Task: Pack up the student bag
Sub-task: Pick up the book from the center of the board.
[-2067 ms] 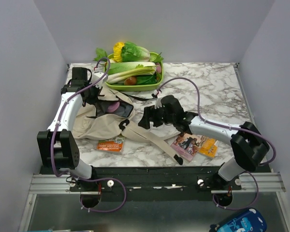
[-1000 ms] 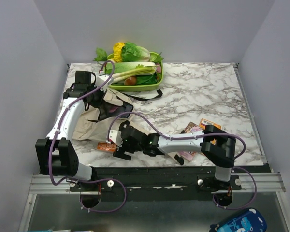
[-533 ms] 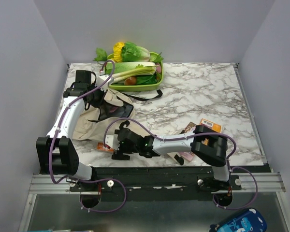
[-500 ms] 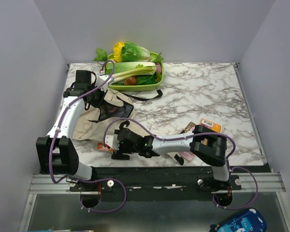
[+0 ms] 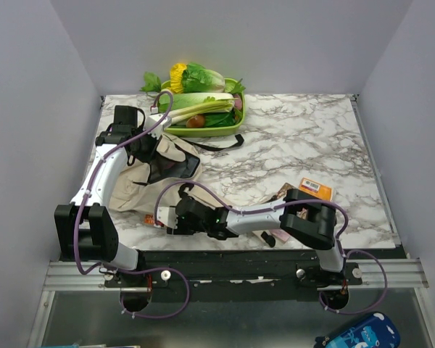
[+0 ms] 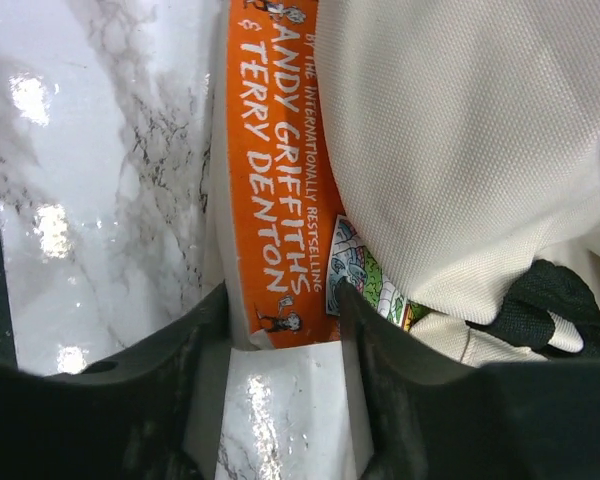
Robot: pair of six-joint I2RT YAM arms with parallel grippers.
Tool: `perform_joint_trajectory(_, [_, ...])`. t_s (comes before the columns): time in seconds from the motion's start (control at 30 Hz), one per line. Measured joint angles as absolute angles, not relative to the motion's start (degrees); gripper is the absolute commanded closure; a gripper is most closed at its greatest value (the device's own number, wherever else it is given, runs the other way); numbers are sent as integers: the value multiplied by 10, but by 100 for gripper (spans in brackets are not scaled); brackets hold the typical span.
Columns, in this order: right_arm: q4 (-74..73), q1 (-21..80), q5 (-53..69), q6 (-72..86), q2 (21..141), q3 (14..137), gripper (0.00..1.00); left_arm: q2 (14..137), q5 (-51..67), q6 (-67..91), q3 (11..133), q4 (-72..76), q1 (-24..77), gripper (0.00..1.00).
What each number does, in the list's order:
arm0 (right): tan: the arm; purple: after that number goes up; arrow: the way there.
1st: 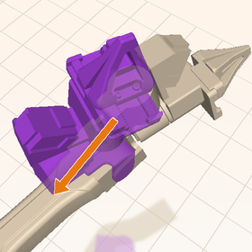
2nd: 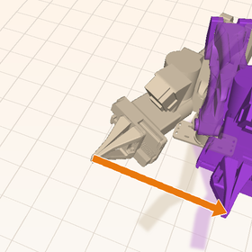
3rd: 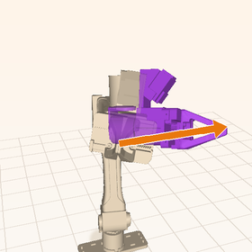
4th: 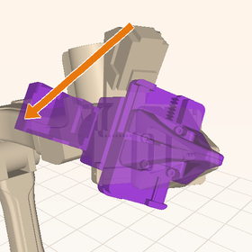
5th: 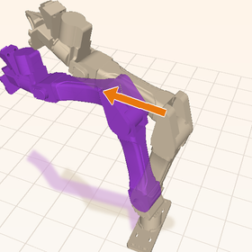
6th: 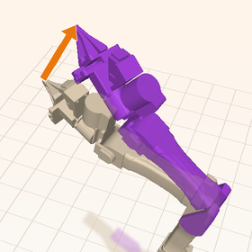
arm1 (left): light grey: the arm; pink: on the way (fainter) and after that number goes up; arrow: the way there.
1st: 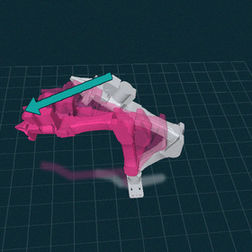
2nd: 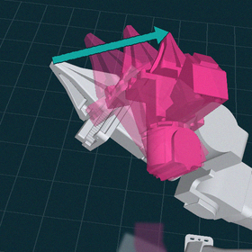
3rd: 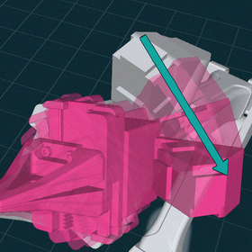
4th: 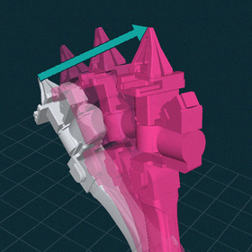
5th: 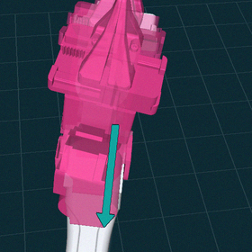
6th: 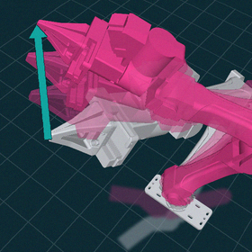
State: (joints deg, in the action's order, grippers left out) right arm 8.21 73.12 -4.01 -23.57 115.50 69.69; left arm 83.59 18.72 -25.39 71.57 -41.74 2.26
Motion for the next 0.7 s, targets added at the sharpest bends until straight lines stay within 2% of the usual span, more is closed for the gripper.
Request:
perform_joint_trajectory(0.03, [88, 731, -40, -236, 1153, 693, 62, 836, 187, -255, 716, -417, 23, 92])
perform_joint_trajectory(0.07, [94, 731, -38, -236, 1151, 689, 74, 836, 187, -255, 716, -417, 23, 92])
perform_joint_trajectory(0.1, [98, 731, -37, -235, 1148, 687, 79, 836, 187, -255, 716, -417, 23, 92])
perform_joint_trajectory(0.27, [112, 731, -33, -234, 1137, 672, 90, 836, 187, -258, 716, -417, 23, 92])
perform_joint_trajectory(0.5, [101, 725, -41, -184, 1058, 582, 91, 836, 188, -263, 716, -418, 23, 92])
perform_joint_trajectory(0.7, [44, 722, -105, -78, 958, 494, 95, 836, 190, -264, 716, -418, 23, 92])
